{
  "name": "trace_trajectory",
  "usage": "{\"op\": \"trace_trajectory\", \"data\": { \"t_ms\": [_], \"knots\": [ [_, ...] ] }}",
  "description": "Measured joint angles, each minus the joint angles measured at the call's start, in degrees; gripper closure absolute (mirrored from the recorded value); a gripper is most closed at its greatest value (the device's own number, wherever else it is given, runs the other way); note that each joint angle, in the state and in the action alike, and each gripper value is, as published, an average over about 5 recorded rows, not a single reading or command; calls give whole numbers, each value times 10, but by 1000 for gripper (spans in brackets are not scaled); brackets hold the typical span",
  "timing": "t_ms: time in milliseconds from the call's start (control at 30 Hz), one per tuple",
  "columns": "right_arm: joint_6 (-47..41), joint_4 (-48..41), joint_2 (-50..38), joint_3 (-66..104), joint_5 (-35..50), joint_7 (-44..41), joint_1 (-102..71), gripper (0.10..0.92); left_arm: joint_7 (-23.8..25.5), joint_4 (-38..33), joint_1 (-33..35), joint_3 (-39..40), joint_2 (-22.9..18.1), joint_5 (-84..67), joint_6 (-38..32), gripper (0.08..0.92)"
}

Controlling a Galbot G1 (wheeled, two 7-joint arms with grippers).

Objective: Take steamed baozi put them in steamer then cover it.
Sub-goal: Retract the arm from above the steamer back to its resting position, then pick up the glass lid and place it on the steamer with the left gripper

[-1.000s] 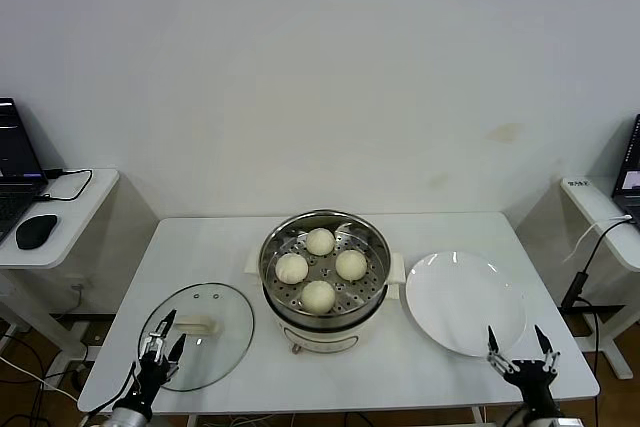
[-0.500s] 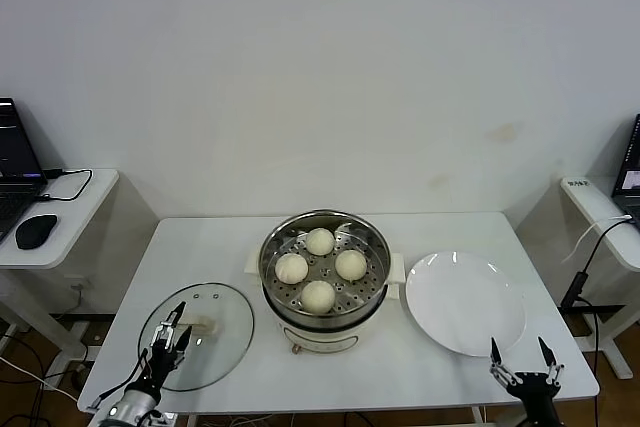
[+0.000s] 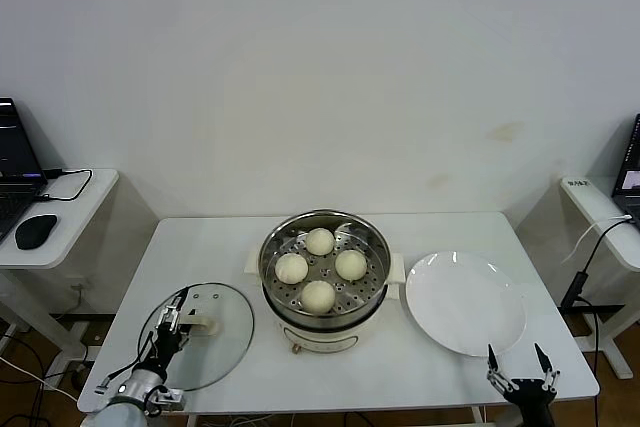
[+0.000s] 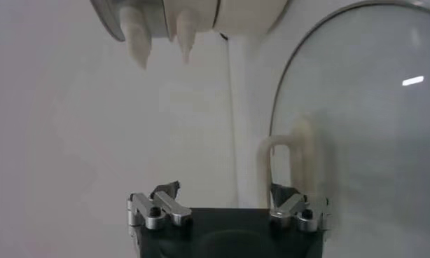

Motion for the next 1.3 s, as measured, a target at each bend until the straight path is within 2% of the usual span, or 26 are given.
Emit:
{"op": "trace_trajectory", "data": {
  "t_ms": [400, 700, 1033, 1300],
  "knots": [
    [3, 4, 3, -3, -8, -1, -4, 203, -4, 26, -11, 3, 1, -17, -12, 604],
    [3, 8, -1, -8, -6, -3, -7, 203, -3, 3, 2, -9, 13, -34, -9, 839],
    [5, 16, -10, -19, -9, -4, -15, 203, 16, -82, 42, -46, 35, -61, 22, 853],
    [7, 31, -17, -29, -13, -5, -26, 203, 65, -172, 63, -89, 64, -101, 85, 853]
  ]
}}
